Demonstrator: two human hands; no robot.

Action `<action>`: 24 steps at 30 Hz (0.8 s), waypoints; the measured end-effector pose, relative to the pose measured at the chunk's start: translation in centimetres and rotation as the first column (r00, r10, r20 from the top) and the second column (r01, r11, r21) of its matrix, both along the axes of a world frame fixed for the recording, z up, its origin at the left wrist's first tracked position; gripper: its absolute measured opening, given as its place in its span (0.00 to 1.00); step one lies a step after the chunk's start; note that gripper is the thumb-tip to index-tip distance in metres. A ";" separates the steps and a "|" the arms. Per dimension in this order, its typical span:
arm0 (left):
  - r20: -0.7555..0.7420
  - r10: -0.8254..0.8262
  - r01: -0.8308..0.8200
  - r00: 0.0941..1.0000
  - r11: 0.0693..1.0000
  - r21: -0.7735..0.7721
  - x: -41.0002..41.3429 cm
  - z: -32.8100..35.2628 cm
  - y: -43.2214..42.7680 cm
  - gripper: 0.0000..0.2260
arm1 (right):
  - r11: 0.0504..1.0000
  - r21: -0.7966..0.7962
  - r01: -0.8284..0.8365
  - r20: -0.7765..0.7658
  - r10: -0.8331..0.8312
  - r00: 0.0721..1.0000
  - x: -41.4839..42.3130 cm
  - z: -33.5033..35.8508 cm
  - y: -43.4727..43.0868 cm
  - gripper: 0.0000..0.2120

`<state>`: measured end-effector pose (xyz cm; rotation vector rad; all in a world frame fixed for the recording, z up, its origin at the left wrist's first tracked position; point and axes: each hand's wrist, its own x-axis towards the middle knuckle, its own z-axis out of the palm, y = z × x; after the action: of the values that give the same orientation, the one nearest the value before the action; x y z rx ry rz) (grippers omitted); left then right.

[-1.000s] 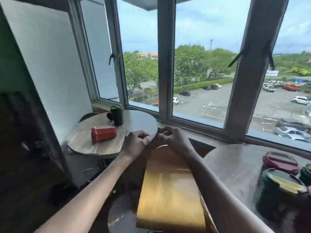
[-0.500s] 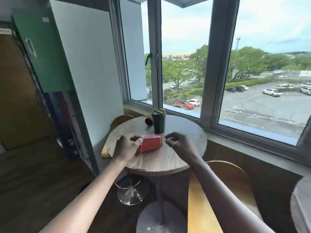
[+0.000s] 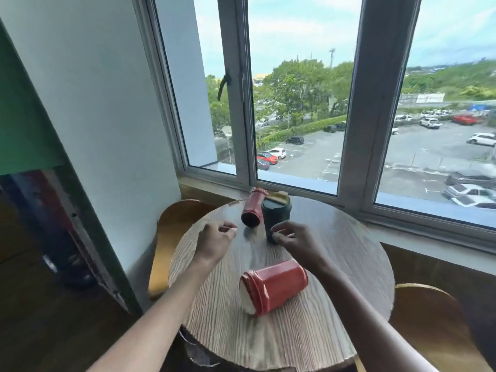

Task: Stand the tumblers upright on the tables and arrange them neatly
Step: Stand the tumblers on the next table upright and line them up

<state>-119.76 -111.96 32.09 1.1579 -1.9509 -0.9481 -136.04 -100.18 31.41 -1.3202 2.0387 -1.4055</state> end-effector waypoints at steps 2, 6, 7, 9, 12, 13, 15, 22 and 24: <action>0.003 -0.048 0.048 0.999 0.999 0.014 -1.2 -0.4 -2.8 0.06 | 0.998 -0.006 0.055 0.010 -0.055 0.998 -0.1 -0.2 -1.5 0.07; -0.020 -0.176 0.177 0.984 0.982 0.066 -3.5 -1.3 -8.2 0.03 | 0.957 -0.058 0.284 -0.066 -0.288 0.955 -1.2 0.1 -5.3 0.08; -0.028 -0.198 0.200 0.980 0.976 0.089 -4.1 -1.4 -9.6 0.03 | 0.938 -0.062 0.342 -0.082 -0.347 0.934 -1.7 0.5 -6.4 0.10; -0.029 -0.237 0.239 0.971 0.962 0.131 -5.4 -1.7 -12.1 0.02 | 0.896 -0.052 0.440 -0.099 -0.443 0.891 -2.8 1.3 -8.5 0.13; 0.010 -0.276 0.271 0.961 0.948 0.167 -7.5 -1.8 -15.6 0.05 | 0.863 0.099 0.495 -0.065 -0.490 0.869 -4.7 1.9 -11.1 0.22; 0.021 -0.280 0.272 0.960 0.945 0.179 -8.3 -1.9 -16.6 0.09 | 0.854 0.160 0.495 -0.027 -0.497 0.867 -5.2 1.9 -11.7 0.25; 0.038 -0.289 0.276 0.956 0.939 0.206 -9.9 -2.0 -18.4 0.18 | 0.855 0.239 0.460 0.098 -0.493 0.865 -6.1 1.5 -12.3 0.27; 0.078 -0.346 0.258 0.935 0.814 0.520 -16.3 -4.3 -23.3 0.47 | 0.939 0.150 0.311 0.358 -0.344 0.868 -6.6 0.8 -12.3 0.11; 0.057 -0.340 0.252 0.939 0.790 0.559 -17.2 -4.7 -23.4 0.47 | 0.945 0.125 0.302 0.356 -0.327 0.876 -6.9 0.6 -12.1 0.08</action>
<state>-137.00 -135.36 27.39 1.2724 -2.0917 -1.7187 -142.93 -112.30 32.02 -0.6423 2.0698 -1.5644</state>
